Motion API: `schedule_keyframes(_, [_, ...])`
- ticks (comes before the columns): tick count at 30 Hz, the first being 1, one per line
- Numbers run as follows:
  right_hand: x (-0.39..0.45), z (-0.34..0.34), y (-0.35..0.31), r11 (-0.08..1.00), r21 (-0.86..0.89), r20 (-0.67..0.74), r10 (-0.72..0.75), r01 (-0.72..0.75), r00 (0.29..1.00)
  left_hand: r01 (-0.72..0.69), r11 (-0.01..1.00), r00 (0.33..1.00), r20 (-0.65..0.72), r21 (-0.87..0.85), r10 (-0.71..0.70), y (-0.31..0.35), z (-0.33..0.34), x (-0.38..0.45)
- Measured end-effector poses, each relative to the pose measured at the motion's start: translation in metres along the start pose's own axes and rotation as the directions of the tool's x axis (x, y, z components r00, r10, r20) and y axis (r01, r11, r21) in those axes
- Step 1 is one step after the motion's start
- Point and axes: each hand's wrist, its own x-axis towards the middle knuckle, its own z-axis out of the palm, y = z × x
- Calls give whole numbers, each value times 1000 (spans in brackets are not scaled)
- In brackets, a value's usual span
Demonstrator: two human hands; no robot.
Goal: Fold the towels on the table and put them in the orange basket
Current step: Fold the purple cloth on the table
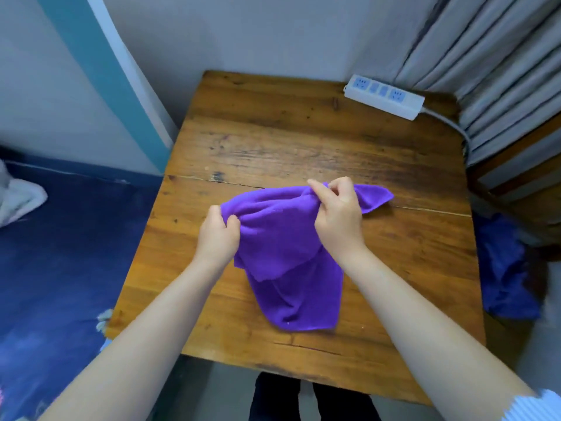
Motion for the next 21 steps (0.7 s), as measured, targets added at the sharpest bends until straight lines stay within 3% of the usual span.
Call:
schedule_keyframes(2, [-6, 23, -16, 985, -87, 305, -116, 149, 945, 104, 992, 994, 23, 74, -106, -20, -16, 8])
schedule_keyframes(4, [-20, 48, -20, 969, -77, 620, -138, 235, 773, 215, 969, 974, 51, 120, -222, -45, -34, 13])
schedule_keyframes(5, [-28, 54, -19, 978, -21, 701, -134, 208, 700, 270, 957, 957, 77, 109, -279, -56, -39, 14])
schedule_keyframes(6, [-36, 57, -19, 985, 53, 715, -151, 162, 683, 331, 942, 936, 106, 58, -336, -66, -45, 14])
schedule_keyframes(8, [-49, 56, -14, 990, 115, 614, -134, 80, 778, 466, 877, 880, 165, -120, -445, -76, -51, 15])
schedule_keyframes(10, [-59, 58, -4, 995, -43, 474, -56, 86, 879, 576, 775, 817, 224, -261, -531, -83, -56, 13])
schedule_keyframes(11, [-61, 57, 2, 983, -166, 458, 2, 84, 889, 594, 755, 803, 243, -277, -543, -86, -58, 13])
schedule_keyframes(14, [-61, 53, 14, 897, -428, 568, 175, 107, 804, 525, 828, 836, 301, -195, -459, -95, -61, 11])
schedule_keyframes(16, [-61, 48, 14, 862, -478, 556, 147, 169, 818, 462, 870, 860, 326, -169, -393, -99, -61, 9])
schedule_keyframes(19, [-69, 33, 14, 839, -475, 405, -61, 266, 912, 442, 879, 873, 308, -178, -377, -108, -58, 7])
schedule_keyframes(21, [-83, 16, 15, 824, -473, 377, -131, 312, 917, 447, 876, 882, 254, -180, -398, -114, -53, 5])
